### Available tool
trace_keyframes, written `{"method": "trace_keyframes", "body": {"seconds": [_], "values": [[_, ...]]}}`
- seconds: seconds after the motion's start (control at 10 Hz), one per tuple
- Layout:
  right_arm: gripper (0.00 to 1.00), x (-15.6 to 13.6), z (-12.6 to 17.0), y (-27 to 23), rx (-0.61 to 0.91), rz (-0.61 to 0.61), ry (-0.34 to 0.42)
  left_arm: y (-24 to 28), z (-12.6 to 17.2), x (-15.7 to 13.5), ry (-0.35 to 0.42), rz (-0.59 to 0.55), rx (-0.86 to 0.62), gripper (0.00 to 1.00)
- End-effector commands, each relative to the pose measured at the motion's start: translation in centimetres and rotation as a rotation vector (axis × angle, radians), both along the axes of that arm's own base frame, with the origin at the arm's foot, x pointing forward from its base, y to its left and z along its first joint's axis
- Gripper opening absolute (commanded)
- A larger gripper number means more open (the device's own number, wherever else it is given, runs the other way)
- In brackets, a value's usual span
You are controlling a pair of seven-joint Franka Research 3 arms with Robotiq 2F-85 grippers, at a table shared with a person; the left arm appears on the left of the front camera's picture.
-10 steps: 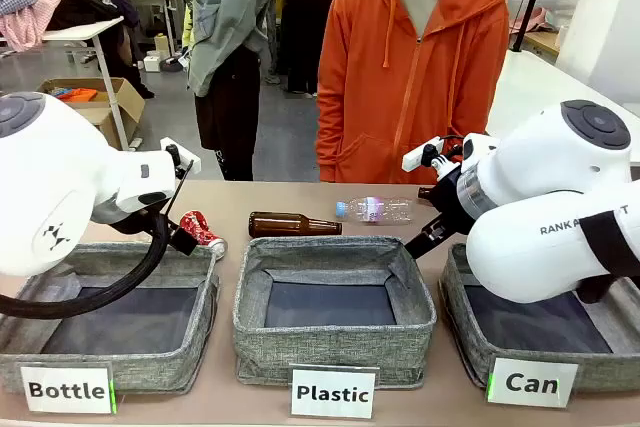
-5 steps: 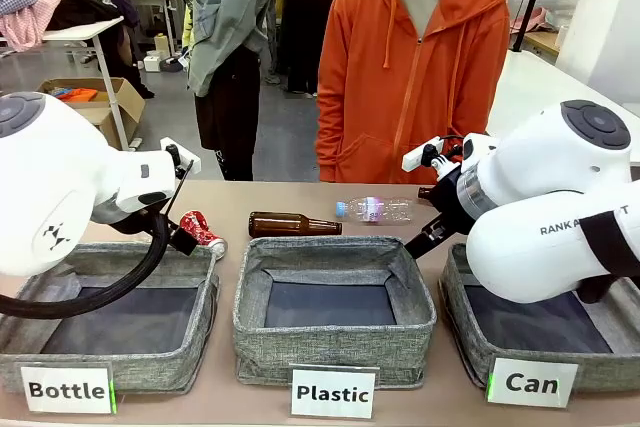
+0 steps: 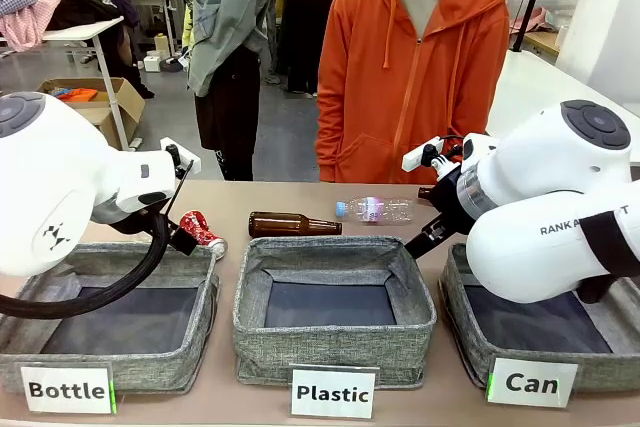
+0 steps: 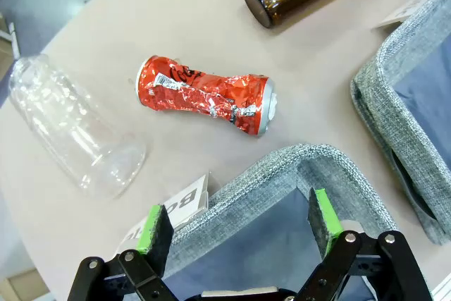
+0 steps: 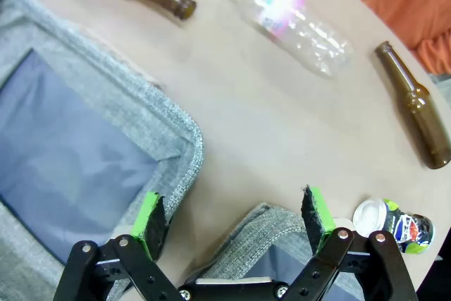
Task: Sort the can waste into the basket.
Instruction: Pick up the can waste from the table and place it in the right Fabric basket.
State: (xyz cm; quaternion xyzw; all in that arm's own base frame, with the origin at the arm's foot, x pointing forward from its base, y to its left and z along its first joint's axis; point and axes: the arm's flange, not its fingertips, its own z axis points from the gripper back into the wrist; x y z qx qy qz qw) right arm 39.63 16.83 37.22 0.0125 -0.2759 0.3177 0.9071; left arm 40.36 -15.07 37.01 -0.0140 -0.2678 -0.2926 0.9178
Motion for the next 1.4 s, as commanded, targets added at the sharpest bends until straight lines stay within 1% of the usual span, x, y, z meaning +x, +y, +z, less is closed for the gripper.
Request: {"method": "trace_keyframes", "body": {"seconds": [0.0,0.4,0.5,0.6,0.7,0.8,0.9,1.0,1.1,1.2,1.3], "values": [[1.00,0.0,0.0,0.0,0.001,0.000,0.000,0.0,0.0,0.0,0.000,0.000,0.000,1.00],[1.00,0.0,0.0,0.0,0.000,0.000,0.000,0.0,0.0,0.0,0.000,0.000,0.000,1.00],[1.00,-0.8,2.6,-0.3,0.038,-0.012,0.033,-1.2,2.8,-1.0,0.012,-0.053,-0.059,1.00],[1.00,-2.0,5.9,-0.5,0.090,-0.048,0.007,-2.1,6.2,-2.1,0.031,-0.035,-0.200,1.00],[1.00,-3.3,9.2,-0.4,0.199,-0.181,0.010,-3.4,9.6,-3.2,0.099,0.056,-0.294,1.00],[1.00,-4.9,11.8,-1.2,0.337,-0.173,0.098,-3.7,12.0,-4.7,0.158,0.077,-0.362,1.00],[1.00,-5.6,13.1,-2.8,0.478,-0.133,0.222,-3.2,13.6,-6.0,0.221,0.030,-0.403,1.00],[1.00,-6.1,13.3,-5.1,0.615,-0.138,0.305,-1.3,14.6,-7.1,0.315,-0.040,-0.467,1.00],[1.00,-6.5,13.1,-8.2,0.747,-0.146,0.360,1.2,15.0,-8.1,0.402,-0.126,-0.561,1.00],[1.00,-6.9,12.3,-12.2,0.875,-0.176,0.367,5.3,14.6,-8.3,0.434,-0.144,-0.662,1.00],[1.00,-7.2,11.4,-15.6,0.991,-0.210,0.360,9.1,14.1,-8.0,0.453,-0.120,-0.795,1.00]]}}
